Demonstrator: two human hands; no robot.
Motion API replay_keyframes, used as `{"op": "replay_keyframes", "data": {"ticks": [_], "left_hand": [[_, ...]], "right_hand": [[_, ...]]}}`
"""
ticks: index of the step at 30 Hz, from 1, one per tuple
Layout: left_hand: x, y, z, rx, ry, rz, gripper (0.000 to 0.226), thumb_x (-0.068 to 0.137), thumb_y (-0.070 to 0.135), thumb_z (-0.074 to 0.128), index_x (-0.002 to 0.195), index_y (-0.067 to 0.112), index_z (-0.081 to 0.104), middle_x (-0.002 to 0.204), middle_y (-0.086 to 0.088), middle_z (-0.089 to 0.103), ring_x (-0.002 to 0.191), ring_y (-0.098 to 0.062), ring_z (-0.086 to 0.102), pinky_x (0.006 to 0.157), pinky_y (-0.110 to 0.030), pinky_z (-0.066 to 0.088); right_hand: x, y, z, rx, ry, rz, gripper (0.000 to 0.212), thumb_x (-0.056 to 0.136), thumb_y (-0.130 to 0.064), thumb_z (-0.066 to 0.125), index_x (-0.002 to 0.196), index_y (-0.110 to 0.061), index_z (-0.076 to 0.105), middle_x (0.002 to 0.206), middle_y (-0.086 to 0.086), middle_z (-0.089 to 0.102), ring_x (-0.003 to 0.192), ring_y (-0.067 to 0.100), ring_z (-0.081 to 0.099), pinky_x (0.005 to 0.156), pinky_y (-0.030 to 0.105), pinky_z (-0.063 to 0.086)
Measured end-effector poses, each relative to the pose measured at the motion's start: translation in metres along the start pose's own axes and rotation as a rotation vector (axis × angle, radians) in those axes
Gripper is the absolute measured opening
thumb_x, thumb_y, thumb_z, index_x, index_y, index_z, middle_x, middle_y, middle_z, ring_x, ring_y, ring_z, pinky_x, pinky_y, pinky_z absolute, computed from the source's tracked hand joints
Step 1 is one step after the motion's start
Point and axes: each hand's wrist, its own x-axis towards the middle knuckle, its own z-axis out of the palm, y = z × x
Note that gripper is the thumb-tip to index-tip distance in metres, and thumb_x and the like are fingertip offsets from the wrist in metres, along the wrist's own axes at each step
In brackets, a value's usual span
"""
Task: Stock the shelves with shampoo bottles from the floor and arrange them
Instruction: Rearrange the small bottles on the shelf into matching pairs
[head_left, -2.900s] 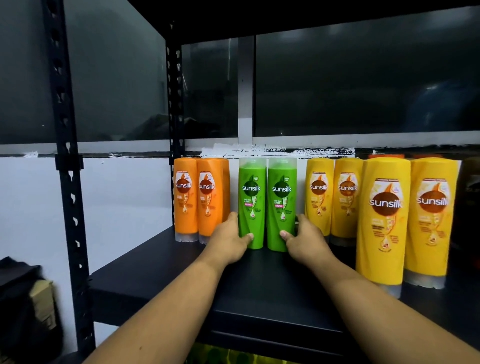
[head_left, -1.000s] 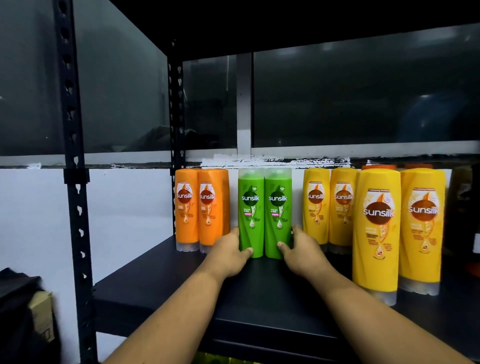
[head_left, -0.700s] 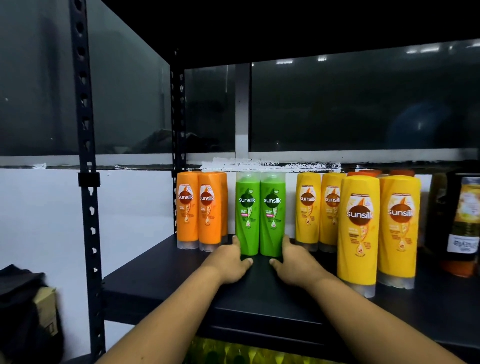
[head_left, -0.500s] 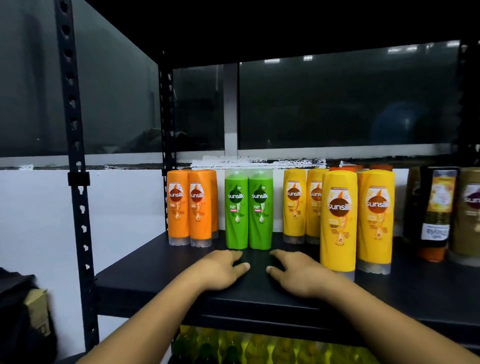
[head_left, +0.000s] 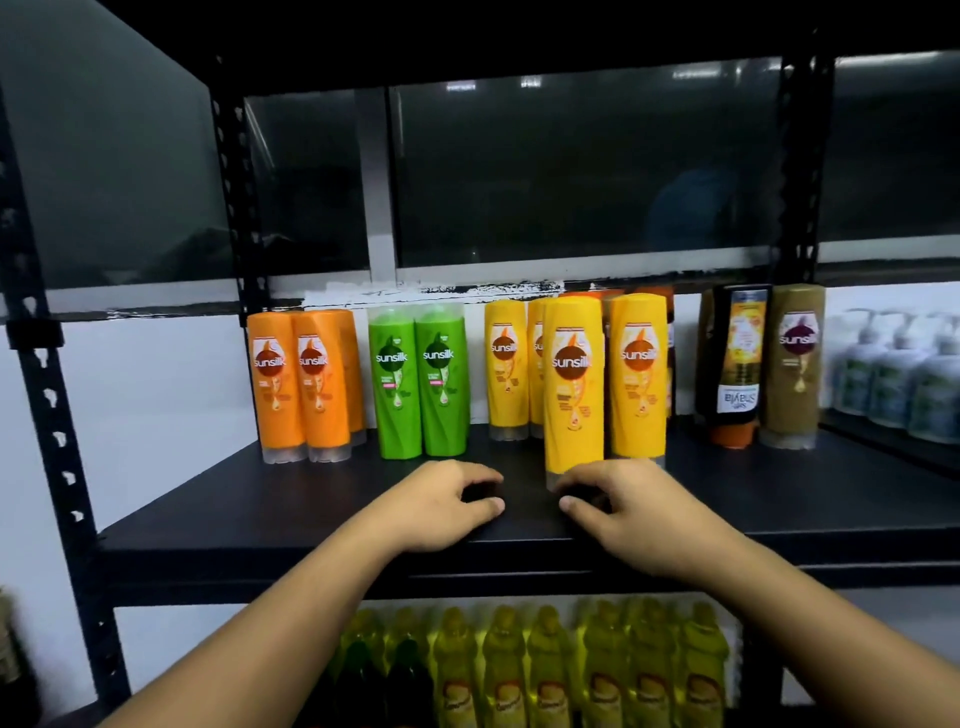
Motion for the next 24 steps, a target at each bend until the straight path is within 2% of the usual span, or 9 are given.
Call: {"op": "replay_keyframes", "data": {"ticks": [3,6,8,10,13,15,18,21,24], "left_hand": [[0.014,0.016,0.006,-0.174,0.017,-0.018,0.056,0.096,0.043,0.066,0.148,0.029,0.05,0.144,0.006,0.057,0.125,-0.009,0.058,0.108,-0.024,0.043],[0.033,0.031,0.019,-0.4,0.064,-0.051,0.077,0.088,0.048,0.075,0.154,0.028,0.041,0.142,0.002,0.056,0.113,-0.009,0.066,0.107,-0.03,0.048],[0.046,0.041,0.027,-0.499,0.104,-0.049,0.102,0.069,0.065,0.08,0.155,0.032,0.036,0.144,0.005,0.057,0.111,-0.008,0.068,0.109,-0.037,0.049],[0.057,0.05,0.033,-0.568,0.134,-0.043,0.111,0.058,0.072,0.081,0.152,0.039,0.033,0.143,0.011,0.058,0.119,-0.01,0.064,0.109,-0.044,0.049],[0.072,0.06,0.037,-0.659,0.178,-0.051,0.109,0.061,0.063,0.087,0.15,0.04,0.031,0.138,0.015,0.059,0.124,-0.013,0.059,0.107,-0.045,0.05],[0.082,0.062,0.039,-0.725,0.189,-0.045,0.114,0.054,0.065,0.089,0.149,0.043,0.031,0.134,0.015,0.061,0.122,-0.013,0.061,0.105,-0.046,0.051],[0.092,0.061,0.04,-0.788,0.165,-0.008,0.103,0.055,0.06,0.091,0.143,0.044,0.038,0.128,0.015,0.066,0.118,-0.011,0.065,0.103,-0.047,0.053],[0.097,0.058,0.043,-0.81,0.142,0.035,0.089,0.062,0.052,0.092,0.138,0.043,0.047,0.125,0.014,0.069,0.116,-0.01,0.067,0.102,-0.046,0.055],[0.101,0.057,0.047,-0.837,0.135,0.051,0.078,0.072,0.041,0.091,0.138,0.04,0.049,0.124,0.014,0.071,0.115,-0.007,0.067,0.104,-0.042,0.053]], "right_hand": [[-0.004,0.02,-0.01,0.069,0.174,0.112,0.019,0.094,-0.038,0.063,0.111,-0.031,0.071,0.1,-0.015,0.071,0.092,0.002,0.064,0.085,0.03,0.055],[0.001,0.038,-0.02,0.168,0.363,0.212,0.013,0.091,-0.034,0.068,0.103,-0.029,0.068,0.095,-0.013,0.069,0.081,0.004,0.064,0.081,0.034,0.055],[0.009,0.05,-0.023,0.264,0.447,0.303,0.024,0.088,-0.032,0.073,0.107,-0.026,0.06,0.1,-0.008,0.065,0.083,0.01,0.063,0.081,0.036,0.055],[0.02,0.064,-0.023,0.39,0.458,0.384,0.047,0.082,-0.031,0.08,0.118,-0.025,0.05,0.114,-0.002,0.058,0.096,0.017,0.062,0.086,0.039,0.055],[0.035,0.077,-0.022,0.634,0.348,0.427,0.086,0.079,-0.029,0.084,0.145,-0.025,0.029,0.131,-0.007,0.046,0.115,0.016,0.054,0.099,0.04,0.051],[0.043,0.081,-0.021,0.693,0.294,0.423,0.096,0.08,-0.028,0.083,0.152,-0.028,0.019,0.128,-0.008,0.044,0.116,0.016,0.051,0.101,0.04,0.049],[0.049,0.086,-0.014,0.713,0.283,0.394,0.086,0.084,-0.028,0.079,0.149,-0.028,0.023,0.121,-0.011,0.051,0.112,0.013,0.053,0.095,0.034,0.048],[0.052,0.093,-0.009,0.751,0.289,0.425,0.072,0.084,-0.034,0.079,0.141,-0.034,0.036,0.13,-0.005,0.059,0.118,0.018,0.058,0.104,0.046,0.049],[0.052,0.096,-0.009,0.765,0.311,0.423,0.066,0.085,-0.033,0.078,0.14,-0.03,0.041,0.128,-0.004,0.061,0.118,0.02,0.06,0.104,0.049,0.049]]}}
